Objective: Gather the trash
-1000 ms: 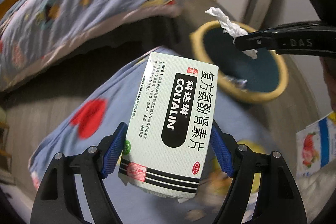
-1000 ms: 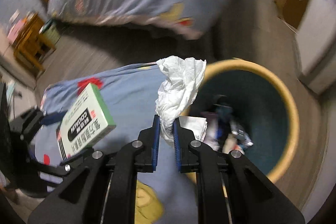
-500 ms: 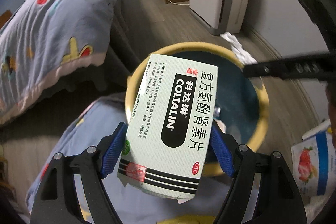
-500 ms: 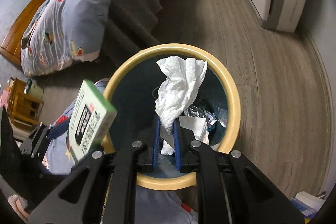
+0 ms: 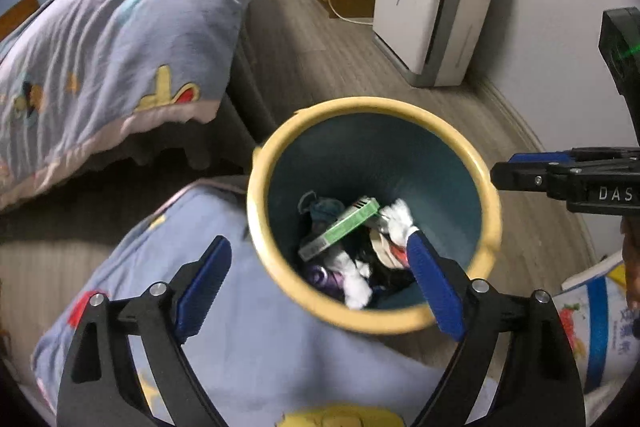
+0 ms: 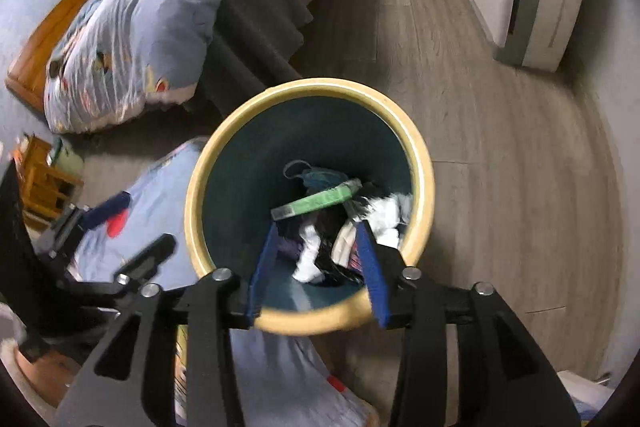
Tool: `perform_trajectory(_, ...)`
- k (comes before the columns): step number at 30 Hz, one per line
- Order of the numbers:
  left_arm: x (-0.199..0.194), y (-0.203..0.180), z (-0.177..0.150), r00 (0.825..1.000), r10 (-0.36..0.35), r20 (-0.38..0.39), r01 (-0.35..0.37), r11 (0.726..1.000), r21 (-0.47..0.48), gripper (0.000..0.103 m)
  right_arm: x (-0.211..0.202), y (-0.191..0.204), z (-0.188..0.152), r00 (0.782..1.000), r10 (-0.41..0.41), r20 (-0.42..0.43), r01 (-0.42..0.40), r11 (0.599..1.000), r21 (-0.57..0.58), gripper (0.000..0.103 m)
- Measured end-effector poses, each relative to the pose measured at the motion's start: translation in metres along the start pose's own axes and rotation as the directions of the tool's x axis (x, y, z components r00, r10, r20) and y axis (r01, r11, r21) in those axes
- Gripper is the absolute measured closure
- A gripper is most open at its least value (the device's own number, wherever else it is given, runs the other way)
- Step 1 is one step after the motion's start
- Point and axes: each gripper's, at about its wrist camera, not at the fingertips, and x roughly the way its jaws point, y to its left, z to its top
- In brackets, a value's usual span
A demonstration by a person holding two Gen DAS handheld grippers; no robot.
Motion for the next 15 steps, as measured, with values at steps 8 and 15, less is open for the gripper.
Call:
perform_trajectory(8,-0.069,-0.004,-0.03,0.998,0.022,0.053,-0.019,0.999,-0.046,0.005,-0.065,0.016,-0.037,0.989,-0.067,0.129,0.068,0.998,-0.004,0.014)
perform_trajectory(15,-0.098,-0.012,-0.039,0.995,0.008,0.096,-0.001,0.997,-0.075,0.005,-0.1,0.014,-0.06,0.971,-0.106,0.213,0.097,0.994,0.054,0.006)
